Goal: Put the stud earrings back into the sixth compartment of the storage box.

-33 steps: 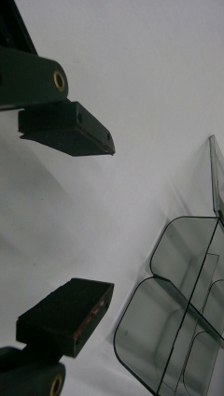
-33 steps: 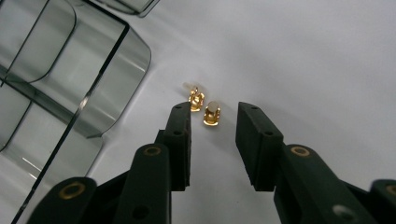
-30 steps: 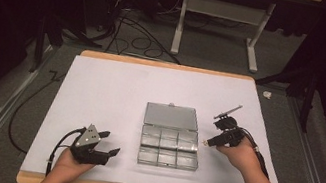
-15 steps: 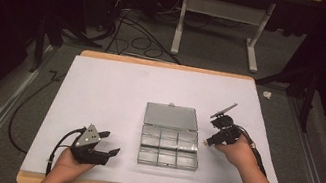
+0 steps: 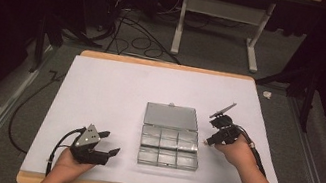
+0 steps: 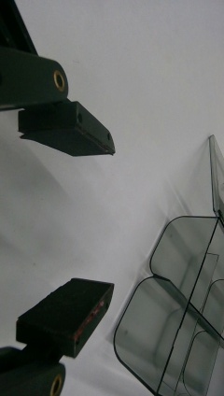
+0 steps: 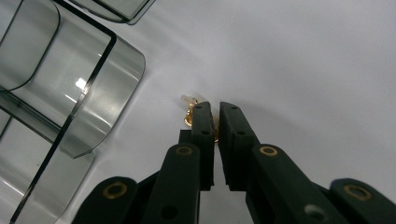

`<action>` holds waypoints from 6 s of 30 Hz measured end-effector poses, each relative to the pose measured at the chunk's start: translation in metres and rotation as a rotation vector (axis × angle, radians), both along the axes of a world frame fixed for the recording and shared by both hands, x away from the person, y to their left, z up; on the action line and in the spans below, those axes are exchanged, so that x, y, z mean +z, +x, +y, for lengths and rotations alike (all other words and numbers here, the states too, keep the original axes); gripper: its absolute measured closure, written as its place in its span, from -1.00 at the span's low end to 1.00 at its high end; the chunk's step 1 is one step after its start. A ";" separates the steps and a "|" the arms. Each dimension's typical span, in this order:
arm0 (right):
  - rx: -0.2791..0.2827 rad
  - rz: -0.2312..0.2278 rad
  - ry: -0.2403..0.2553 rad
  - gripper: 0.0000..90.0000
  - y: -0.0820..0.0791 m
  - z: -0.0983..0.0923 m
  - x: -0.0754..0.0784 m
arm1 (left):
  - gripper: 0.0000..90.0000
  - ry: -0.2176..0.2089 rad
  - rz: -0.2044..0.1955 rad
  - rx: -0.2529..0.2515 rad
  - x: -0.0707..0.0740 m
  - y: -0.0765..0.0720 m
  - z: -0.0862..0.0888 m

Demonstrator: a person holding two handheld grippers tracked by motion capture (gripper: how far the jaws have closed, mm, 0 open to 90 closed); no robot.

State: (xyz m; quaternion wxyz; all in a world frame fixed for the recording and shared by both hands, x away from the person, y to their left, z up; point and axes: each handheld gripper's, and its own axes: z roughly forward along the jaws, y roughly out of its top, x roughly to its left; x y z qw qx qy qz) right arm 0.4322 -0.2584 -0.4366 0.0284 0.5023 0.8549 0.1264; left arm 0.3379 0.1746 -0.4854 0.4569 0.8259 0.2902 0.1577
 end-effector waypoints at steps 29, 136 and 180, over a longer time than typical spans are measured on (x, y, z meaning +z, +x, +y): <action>0.006 -0.006 0.000 0.95 -0.017 -0.008 0.021 | -0.37 0.001 -0.002 -0.003 0.000 0.000 0.000; 0.271 0.085 0.002 0.95 -0.048 0.086 0.036 | -0.38 0.006 -0.003 -0.019 0.000 -0.001 -0.001; 0.218 0.062 0.028 0.83 -0.054 0.068 0.049 | -0.38 0.000 -0.003 -0.020 0.000 0.000 0.000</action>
